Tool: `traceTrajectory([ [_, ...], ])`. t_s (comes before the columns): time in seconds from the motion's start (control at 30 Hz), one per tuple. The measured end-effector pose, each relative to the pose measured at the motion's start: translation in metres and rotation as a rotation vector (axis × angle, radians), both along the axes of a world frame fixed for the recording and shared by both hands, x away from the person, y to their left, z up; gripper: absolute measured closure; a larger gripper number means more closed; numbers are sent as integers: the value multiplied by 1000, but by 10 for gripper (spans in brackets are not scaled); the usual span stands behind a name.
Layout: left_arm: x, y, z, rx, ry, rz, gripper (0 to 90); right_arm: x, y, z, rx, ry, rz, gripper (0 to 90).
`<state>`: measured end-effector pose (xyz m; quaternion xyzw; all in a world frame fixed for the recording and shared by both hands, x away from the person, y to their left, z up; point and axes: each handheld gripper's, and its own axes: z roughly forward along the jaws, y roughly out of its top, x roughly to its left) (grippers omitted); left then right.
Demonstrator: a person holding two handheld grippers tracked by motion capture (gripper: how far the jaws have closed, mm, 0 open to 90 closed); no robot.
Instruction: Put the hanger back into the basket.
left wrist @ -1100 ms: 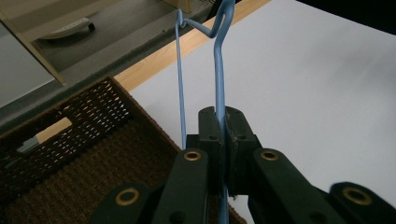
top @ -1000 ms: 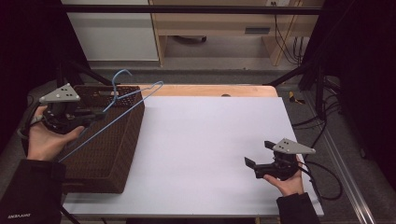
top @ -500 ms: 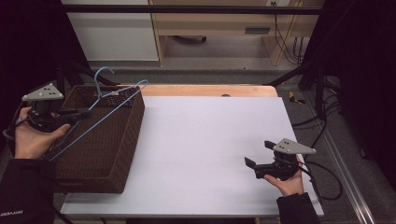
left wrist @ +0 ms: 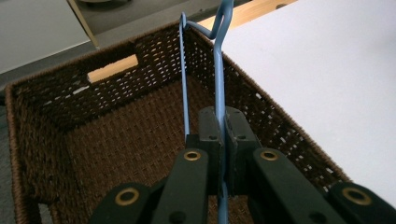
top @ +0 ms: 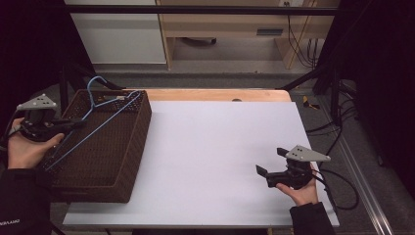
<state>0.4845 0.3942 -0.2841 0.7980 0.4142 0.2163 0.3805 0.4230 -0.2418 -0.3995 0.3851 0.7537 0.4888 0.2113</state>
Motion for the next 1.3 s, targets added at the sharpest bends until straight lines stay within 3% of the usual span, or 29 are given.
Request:
traceTrajectory([
  [0.1, 2, 1, -8, 30, 13, -2, 870, 0, 0, 0, 2, 5, -2, 24],
  [0.4, 11, -2, -32, 44, 34, -6, 870, 0, 1, 0, -1, 4, -3, 24],
  [0.63, 16, -8, -61, 69, 68, -17, 870, 0, 1, -1, -1, 3, -2, 24],
  [0.83, 15, -10, -81, 74, 99, -14, 868, 0, 1, 0, 1, 6, -3, 24],
  [1.0, 12, -11, -93, 112, 126, -14, 844, 0, 1, -1, -1, 3, 0, 24],
  [1.13, 8, -10, -95, 97, 124, -16, 798, 0, 1, -1, -1, 2, 1, 23],
  [1.3, -1, -14, -86, 25, 70, -25, 705, 0, 1, 0, 5, 3, -3, 23],
])
